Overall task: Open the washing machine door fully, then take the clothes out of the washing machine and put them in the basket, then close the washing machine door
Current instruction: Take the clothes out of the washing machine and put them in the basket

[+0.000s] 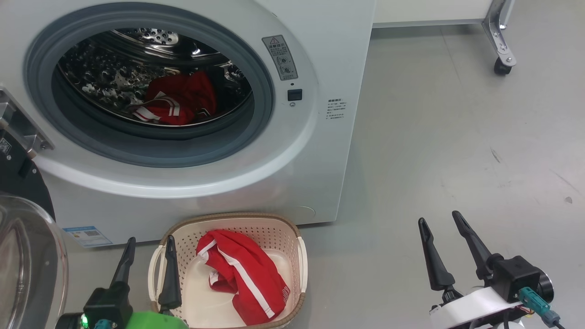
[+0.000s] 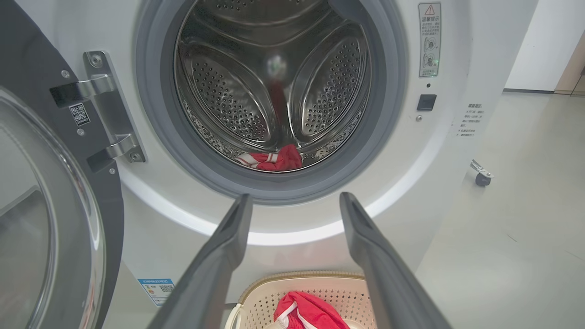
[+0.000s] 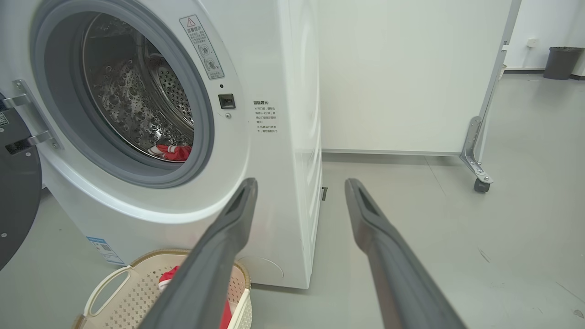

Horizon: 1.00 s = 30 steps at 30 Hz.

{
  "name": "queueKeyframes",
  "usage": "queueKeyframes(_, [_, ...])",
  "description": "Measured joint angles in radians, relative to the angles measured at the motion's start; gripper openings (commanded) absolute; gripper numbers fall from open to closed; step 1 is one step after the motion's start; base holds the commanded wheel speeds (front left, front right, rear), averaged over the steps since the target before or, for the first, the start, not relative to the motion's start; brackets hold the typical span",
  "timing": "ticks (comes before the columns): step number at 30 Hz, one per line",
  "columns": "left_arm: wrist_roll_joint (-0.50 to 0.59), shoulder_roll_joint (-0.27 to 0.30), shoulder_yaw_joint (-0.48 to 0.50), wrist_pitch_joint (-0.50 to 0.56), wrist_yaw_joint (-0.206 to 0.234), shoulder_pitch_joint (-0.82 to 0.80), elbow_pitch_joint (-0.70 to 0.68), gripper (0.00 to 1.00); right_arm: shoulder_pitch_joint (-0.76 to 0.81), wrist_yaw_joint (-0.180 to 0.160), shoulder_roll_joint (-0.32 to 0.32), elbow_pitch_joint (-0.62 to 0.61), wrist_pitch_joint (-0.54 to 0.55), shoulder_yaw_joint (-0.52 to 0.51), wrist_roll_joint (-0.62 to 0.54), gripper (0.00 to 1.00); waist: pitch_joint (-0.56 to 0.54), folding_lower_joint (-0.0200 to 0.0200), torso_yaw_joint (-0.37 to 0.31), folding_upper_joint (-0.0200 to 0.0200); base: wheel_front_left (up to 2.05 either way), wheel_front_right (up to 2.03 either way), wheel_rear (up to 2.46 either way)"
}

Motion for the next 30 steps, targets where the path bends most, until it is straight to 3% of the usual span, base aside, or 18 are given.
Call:
queueKeyframes(19, [0.0, 0.0, -0.003, 0.016, 0.002, 0.032, -0.064, 1.0, 0.014, -0.003, 0.001, -0.025, 0.0, 0.008, 0.0, 1.0, 0.015, 0.0, -0.003, 0.0, 0.0, 0.0, 0.0])
queueKeyframes(30, [0.0, 0.0, -0.021, 0.094, 0.009, 0.022, -0.042, 1.0, 0.014, -0.003, 0.0, -0.068, 0.015, 0.018, -0.002, 1.0, 0.076, 0.0, -0.02, 0.0, 0.0, 0.0, 0.0])
